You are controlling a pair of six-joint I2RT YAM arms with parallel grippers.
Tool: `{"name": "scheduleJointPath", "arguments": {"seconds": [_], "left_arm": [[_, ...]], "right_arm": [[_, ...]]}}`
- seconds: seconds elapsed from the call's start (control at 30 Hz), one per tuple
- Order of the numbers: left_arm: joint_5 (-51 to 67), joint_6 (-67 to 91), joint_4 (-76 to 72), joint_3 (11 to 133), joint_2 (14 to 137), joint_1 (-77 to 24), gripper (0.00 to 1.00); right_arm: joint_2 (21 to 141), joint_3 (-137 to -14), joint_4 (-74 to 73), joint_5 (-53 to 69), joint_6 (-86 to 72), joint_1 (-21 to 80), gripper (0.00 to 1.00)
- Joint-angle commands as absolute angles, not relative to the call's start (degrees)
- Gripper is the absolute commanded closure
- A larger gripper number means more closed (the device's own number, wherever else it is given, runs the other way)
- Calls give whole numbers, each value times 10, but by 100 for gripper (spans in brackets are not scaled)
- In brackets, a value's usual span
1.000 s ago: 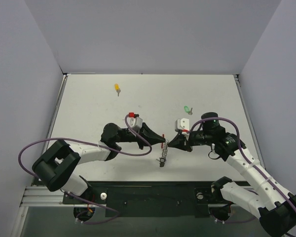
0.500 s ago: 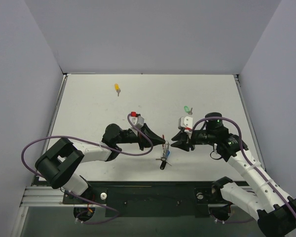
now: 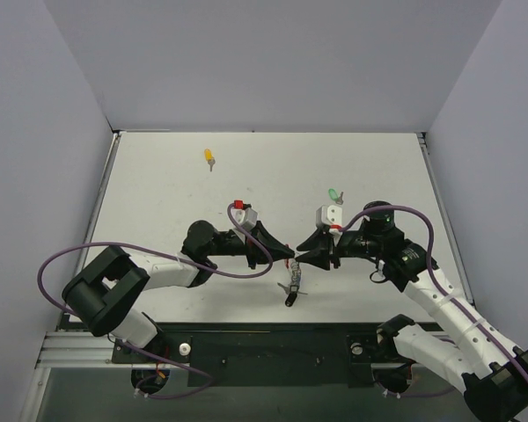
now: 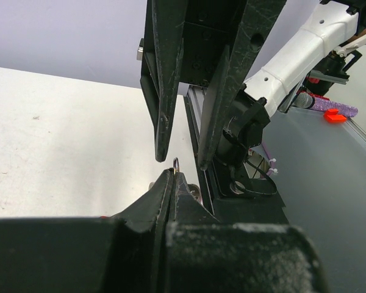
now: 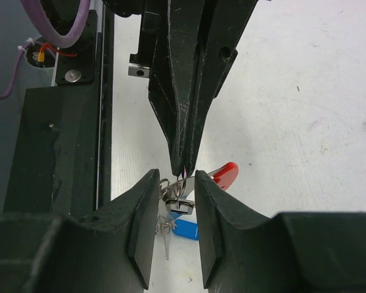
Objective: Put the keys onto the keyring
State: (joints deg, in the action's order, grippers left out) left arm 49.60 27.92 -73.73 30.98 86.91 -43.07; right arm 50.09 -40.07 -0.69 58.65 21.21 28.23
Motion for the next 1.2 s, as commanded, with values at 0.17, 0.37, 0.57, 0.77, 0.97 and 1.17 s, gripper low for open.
{"name": "scheduleJointPath", "arguments": {"seconds": [0.17,0.37,0.57,0.77,0.97,1.17], "left_arm": [[497,280,-879,323,851,-429,100],[492,282,-889,321,849,-430,100],[490,282,-892,320,846,-430,100],[485,284,-896,318,848,-431,100],[483,286,-898,317,848,-430,100],[483,289,-896,315,849,-430,100]], "right_arm": [[503,-401,-16,597,225,284,79],[502,-399,-31,590,236,285,81],[504,-397,-33,585,241,286,82],[508,-398,-26,582,240,294,88],[511,-393,-21,571,239,298,92],[513,-401,-25,570,241,298,100]]}}
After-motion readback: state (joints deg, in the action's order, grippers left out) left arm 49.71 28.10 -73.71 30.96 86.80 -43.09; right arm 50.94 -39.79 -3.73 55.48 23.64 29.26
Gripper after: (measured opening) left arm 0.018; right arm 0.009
